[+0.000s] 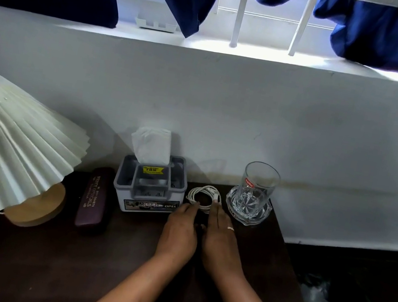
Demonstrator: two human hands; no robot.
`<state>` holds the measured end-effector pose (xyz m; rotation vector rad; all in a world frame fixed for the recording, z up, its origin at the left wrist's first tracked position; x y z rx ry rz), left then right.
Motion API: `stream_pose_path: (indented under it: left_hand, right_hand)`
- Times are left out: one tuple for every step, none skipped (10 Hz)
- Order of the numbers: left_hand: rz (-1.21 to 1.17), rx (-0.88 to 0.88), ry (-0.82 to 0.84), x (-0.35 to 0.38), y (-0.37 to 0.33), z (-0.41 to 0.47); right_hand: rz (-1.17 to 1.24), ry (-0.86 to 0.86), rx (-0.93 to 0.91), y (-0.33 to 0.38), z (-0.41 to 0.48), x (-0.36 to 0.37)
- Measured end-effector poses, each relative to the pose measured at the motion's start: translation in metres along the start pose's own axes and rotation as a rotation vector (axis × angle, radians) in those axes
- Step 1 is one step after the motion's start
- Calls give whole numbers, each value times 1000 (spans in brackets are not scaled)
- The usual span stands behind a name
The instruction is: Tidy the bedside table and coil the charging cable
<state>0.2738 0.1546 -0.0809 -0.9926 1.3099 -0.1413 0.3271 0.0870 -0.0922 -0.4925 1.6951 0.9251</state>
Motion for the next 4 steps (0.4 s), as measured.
stream_pose_path:
  left_hand:
    - [6,0,74,2,-5,-1]
    - [-15,-22,89,-5,-9,-17]
    - [-9,-76,111,-15,-6,-39]
    - [-1,-126,77,-39,-11,-70]
  right_hand:
    - [40,8,25,1,-3,-3]
    - [62,-37,64,6,-21,-12]
    - [118,-45,121,12,-42,-22]
    - [165,-68,179,17,-65,-39]
Point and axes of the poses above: each hand's wrist, its own z-axis towards the middle knuckle, its own x-axis out of the palm, y = z × x, the point moved 10 cm from there along z, towards the middle knuckle, and after that the axes turned 9 degrees about y, right-handed, at the moved point
